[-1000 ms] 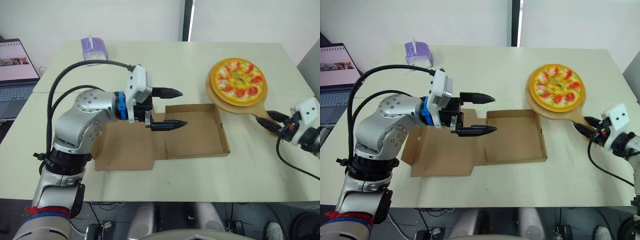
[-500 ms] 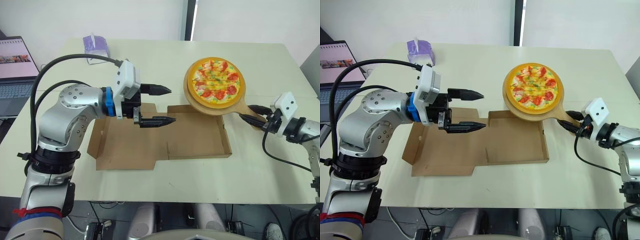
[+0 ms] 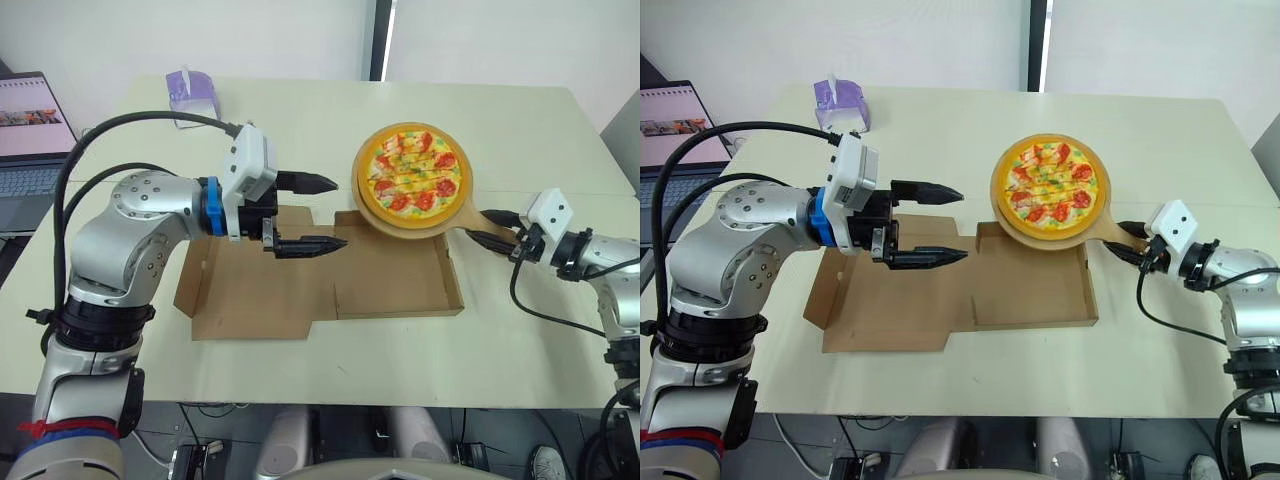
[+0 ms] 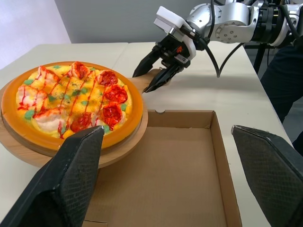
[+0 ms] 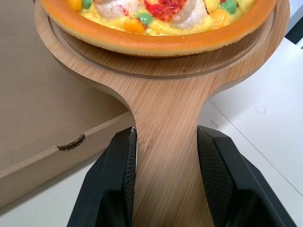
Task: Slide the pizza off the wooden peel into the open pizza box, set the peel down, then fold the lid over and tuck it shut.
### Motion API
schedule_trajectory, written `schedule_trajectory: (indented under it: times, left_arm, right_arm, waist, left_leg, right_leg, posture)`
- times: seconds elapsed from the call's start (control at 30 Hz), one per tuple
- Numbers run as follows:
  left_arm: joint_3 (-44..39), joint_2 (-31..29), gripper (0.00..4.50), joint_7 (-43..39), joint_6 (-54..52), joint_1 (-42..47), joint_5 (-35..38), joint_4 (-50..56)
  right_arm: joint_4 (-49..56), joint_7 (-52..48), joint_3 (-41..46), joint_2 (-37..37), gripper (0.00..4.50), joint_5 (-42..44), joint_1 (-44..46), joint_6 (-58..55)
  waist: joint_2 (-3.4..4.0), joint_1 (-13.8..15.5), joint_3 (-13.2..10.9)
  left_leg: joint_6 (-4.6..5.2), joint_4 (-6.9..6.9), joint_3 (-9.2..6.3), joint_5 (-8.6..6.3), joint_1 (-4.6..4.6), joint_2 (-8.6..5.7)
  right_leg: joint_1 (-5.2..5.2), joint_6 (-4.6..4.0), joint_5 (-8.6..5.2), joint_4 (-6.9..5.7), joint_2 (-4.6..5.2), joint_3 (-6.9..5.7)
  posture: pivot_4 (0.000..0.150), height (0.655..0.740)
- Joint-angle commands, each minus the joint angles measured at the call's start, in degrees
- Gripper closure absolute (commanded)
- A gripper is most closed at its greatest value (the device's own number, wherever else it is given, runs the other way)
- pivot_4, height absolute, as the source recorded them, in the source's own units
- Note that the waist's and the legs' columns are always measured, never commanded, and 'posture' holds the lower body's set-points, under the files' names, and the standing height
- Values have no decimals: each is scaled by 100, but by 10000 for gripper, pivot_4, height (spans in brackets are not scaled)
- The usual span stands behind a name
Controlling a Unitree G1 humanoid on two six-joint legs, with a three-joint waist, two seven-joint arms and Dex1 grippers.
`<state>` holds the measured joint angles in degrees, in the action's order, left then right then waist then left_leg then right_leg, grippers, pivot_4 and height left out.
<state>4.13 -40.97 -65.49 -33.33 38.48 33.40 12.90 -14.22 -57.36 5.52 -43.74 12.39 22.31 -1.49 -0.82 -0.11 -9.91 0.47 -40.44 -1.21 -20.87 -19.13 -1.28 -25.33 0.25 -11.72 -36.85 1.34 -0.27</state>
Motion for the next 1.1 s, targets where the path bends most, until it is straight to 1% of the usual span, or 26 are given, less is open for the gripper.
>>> schedule_trajectory:
  times: [0.03,0.13,0.67,0.97,1.1]
  left_arm:
    - [-222,-81,0,41,9,24,53,156]
    - [-225,-89,0,47,20,35,49,130]
    - [-205,-90,0,113,83,-45,18,162]
    - [-214,-90,0,153,92,-78,9,191]
    - [-209,-81,0,150,107,-76,2,170]
  right_arm:
    - [29,55,174,-33,29191,6,338,529]
    - [-113,40,108,-56,29191,-170,423,843]
    - [-99,-194,158,-155,29191,-97,562,699]
    - [-166,-155,139,-131,29191,-166,577,822]
    - [-351,-36,150,-113,29191,-254,704,984]
  waist:
    - [0,0,0]
    - [0,-1,0]
    - [0,0,0]
    - [0,0,0]
    - [0,0,0]
  left_leg:
    - [0,0,0,0,0,0]
    - [0,0,-1,0,0,0]
    - [-1,0,-4,1,-2,0]
    - [-1,-1,-4,1,-2,0]
    - [-1,-1,-4,1,-1,0]
  right_leg:
    - [0,0,0,0,0,0]
    - [0,0,0,0,0,-1]
    - [0,-1,0,0,1,-5]
    - [0,-1,0,0,2,-5]
    - [0,-1,0,-1,2,-5]
  posture:
    - [1500,7400]
    - [1500,7400]
    - [1500,7400]
    - [1500,7400]
    - [1500,7400]
